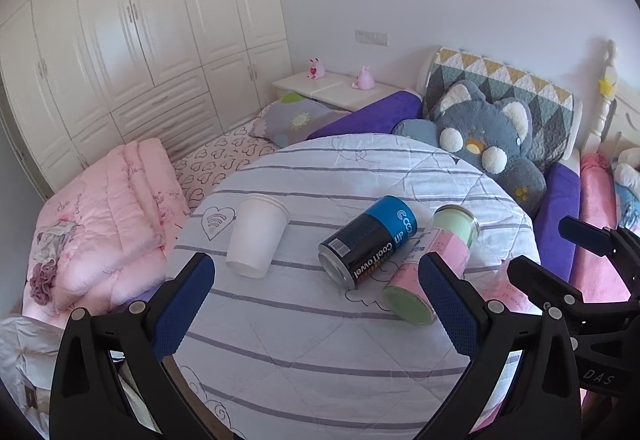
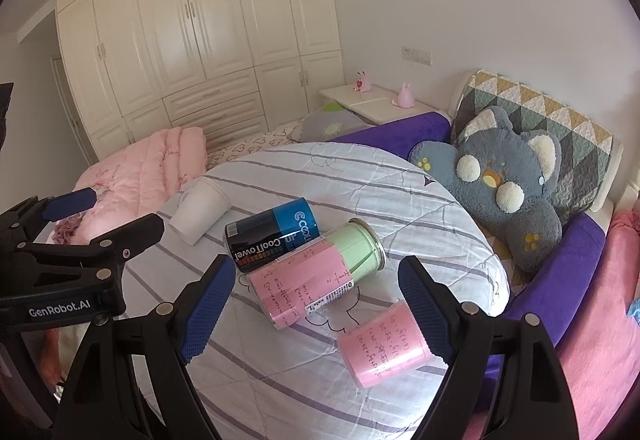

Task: Flip cup upright
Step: 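Move the left gripper toward the blue-and-black cup lying on its side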

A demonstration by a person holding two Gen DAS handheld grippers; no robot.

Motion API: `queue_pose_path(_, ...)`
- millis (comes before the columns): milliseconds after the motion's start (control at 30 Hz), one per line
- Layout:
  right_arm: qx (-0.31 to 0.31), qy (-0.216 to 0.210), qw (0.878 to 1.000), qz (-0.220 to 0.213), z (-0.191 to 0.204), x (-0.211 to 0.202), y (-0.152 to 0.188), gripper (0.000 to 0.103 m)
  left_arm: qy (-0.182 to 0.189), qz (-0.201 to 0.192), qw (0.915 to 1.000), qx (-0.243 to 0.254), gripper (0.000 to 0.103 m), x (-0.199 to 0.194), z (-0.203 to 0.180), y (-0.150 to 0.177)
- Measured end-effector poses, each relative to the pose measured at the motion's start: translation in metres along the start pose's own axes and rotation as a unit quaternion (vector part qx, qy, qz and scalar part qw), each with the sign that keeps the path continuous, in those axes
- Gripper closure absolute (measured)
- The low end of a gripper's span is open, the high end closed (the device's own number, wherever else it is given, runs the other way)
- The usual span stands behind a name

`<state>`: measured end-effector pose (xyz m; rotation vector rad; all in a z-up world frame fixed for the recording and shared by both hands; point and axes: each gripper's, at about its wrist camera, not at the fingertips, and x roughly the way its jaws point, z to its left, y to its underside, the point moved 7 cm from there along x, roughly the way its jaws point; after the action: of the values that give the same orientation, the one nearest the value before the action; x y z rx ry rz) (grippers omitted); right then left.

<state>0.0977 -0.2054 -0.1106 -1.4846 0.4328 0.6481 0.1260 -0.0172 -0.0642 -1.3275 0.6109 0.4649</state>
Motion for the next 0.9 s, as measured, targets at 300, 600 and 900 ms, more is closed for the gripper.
queue_pose_path(300,0.017,0.005,1.000,0.012,-0.006,0.018,-0.003,0.018,0.019,0.010,0.9996,0.018,0.000,0.021,-0.006,-0.008)
queue_pose_path(600,0.018,0.001,1.000,-0.007,-0.005,0.022,-0.010,0.018,0.030,-0.008,0.9992,0.024,0.000,0.023,-0.010,-0.014)
queue_pose_path(900,0.024,0.013,1.000,-0.005,-0.009,0.019,-0.008,0.018,0.050,-0.018,0.9980,0.036,0.000,0.024,-0.019,-0.018)
